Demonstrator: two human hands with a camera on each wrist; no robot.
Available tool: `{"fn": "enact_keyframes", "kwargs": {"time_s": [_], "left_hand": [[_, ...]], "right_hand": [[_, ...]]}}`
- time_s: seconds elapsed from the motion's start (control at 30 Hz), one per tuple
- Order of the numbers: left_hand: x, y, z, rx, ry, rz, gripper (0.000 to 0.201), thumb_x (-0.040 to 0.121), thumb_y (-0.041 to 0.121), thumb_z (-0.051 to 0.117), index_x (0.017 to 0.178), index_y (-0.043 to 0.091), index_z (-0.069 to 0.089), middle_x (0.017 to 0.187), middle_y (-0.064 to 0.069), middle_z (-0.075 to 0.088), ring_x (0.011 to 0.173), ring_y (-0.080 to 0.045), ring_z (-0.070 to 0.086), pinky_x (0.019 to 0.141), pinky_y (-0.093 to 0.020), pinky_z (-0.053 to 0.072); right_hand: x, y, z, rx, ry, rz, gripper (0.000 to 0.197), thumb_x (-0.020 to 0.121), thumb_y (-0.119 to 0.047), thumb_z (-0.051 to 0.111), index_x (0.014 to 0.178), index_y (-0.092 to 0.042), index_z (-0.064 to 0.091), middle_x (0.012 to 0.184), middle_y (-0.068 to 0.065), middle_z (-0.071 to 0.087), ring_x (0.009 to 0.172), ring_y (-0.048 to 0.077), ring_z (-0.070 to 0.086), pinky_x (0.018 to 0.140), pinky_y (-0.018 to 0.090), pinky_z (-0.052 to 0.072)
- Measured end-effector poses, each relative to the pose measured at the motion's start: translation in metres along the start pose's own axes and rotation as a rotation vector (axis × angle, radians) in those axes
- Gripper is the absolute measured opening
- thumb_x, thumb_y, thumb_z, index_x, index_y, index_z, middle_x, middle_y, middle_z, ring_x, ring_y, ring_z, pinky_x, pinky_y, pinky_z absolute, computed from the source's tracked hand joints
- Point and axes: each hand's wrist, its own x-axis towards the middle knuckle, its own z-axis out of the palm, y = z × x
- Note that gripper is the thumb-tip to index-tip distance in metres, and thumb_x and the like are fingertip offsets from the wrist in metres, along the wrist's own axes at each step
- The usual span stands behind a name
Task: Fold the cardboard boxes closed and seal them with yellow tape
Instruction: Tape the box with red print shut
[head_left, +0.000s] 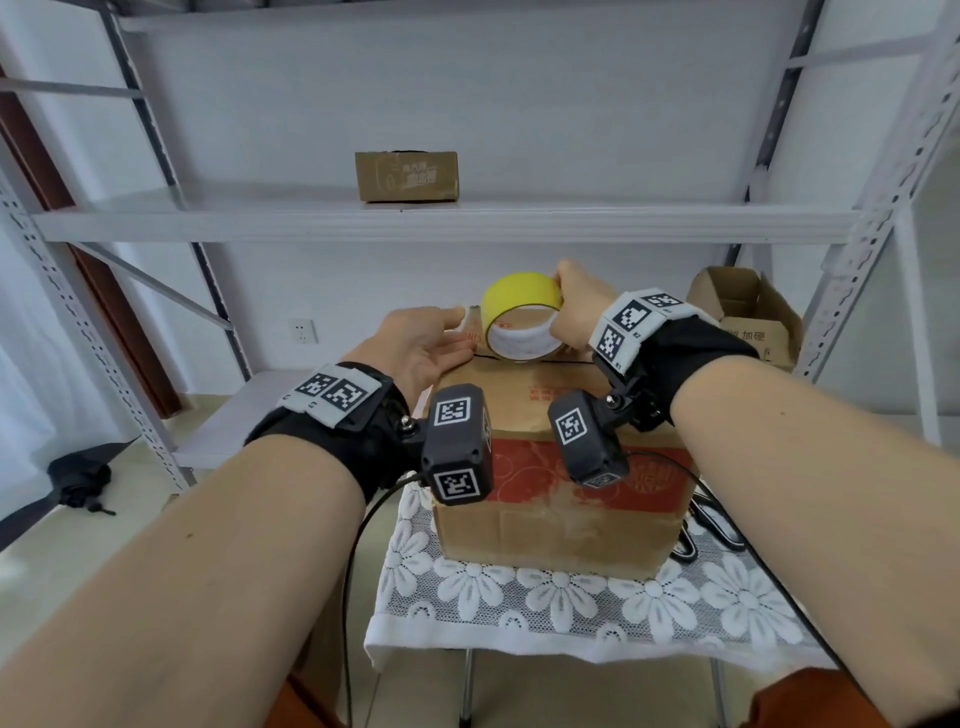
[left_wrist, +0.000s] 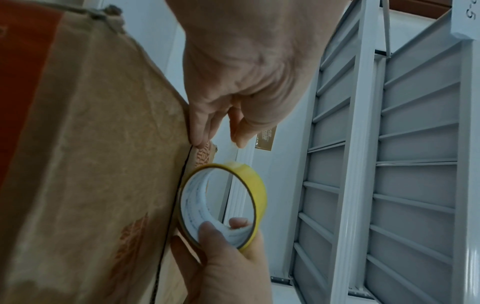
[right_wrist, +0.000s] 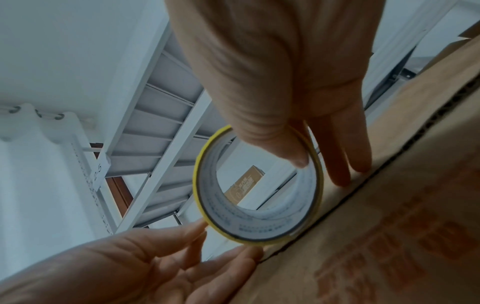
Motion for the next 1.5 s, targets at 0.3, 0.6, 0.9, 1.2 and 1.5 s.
{"fn": "enact_keyframes", "kwargs": {"time_s": [0.3, 0.6, 0.9, 1.2, 1.5], "left_hand": [[0.008, -0.001, -0.006, 0.012, 0.009, 0.0, 0.029, 0.101, 0.0, 0.044, 0.128, -0.01, 0.048, 0.112, -0.027, 0.057, 0.113, -0.037, 0.058, 0.09, -0.037, 0.05], [0.008, -0.003, -0.017, -0.119, -0.064, -0.029, 0.023, 0.101, 0.0, 0.044, 0.123, -0.006, 0.047, 0.104, -0.028, 0.058, 0.105, -0.036, 0.061, 0.091, -0.037, 0.05], [0.013, -0.005, -0.021, -0.214, -0.06, -0.042, 0.023, 0.099, -0.001, 0.048, 0.121, -0.008, 0.047, 0.119, -0.036, 0.054, 0.106, -0.041, 0.062, 0.084, -0.035, 0.055], [0.024, -0.017, -0.036, -0.251, 0.018, 0.017, 0.004, 0.093, -0.006, 0.056, 0.09, -0.006, 0.054, 0.093, -0.024, 0.056, 0.088, -0.028, 0.06, 0.078, -0.036, 0.058], [0.034, -0.022, -0.045, -0.261, -0.023, -0.023, 0.003, 0.093, -0.004, 0.057, 0.092, -0.007, 0.056, 0.089, -0.023, 0.059, 0.081, -0.026, 0.064, 0.061, -0.029, 0.061]], "right_hand": [[0.006, -0.001, -0.006, -0.172, -0.098, -0.035, 0.01, 0.093, -0.003, 0.044, 0.098, -0.008, 0.038, 0.073, 0.004, 0.039, 0.072, 0.025, 0.048, 0.062, 0.032, 0.037], [0.013, 0.01, -0.005, -0.058, -0.095, 0.059, 0.018, 0.087, -0.009, 0.056, 0.105, -0.005, 0.056, 0.094, 0.017, 0.059, 0.076, 0.029, 0.058, 0.071, 0.036, 0.051], [0.017, 0.003, 0.006, -0.138, -0.093, 0.066, 0.018, 0.096, -0.008, 0.044, 0.101, -0.001, 0.06, 0.083, 0.01, 0.057, 0.087, 0.028, 0.059, 0.069, 0.03, 0.039], [0.022, -0.015, 0.009, -0.174, -0.04, 0.065, 0.032, 0.096, -0.008, 0.043, 0.065, -0.012, 0.041, 0.063, 0.004, 0.043, 0.053, 0.016, 0.04, 0.049, 0.026, 0.03], [0.016, -0.033, 0.005, -0.253, -0.056, 0.088, 0.038, 0.098, -0.005, 0.04, 0.061, -0.01, 0.032, 0.064, 0.002, 0.034, 0.06, 0.018, 0.039, 0.053, 0.026, 0.03]]}}
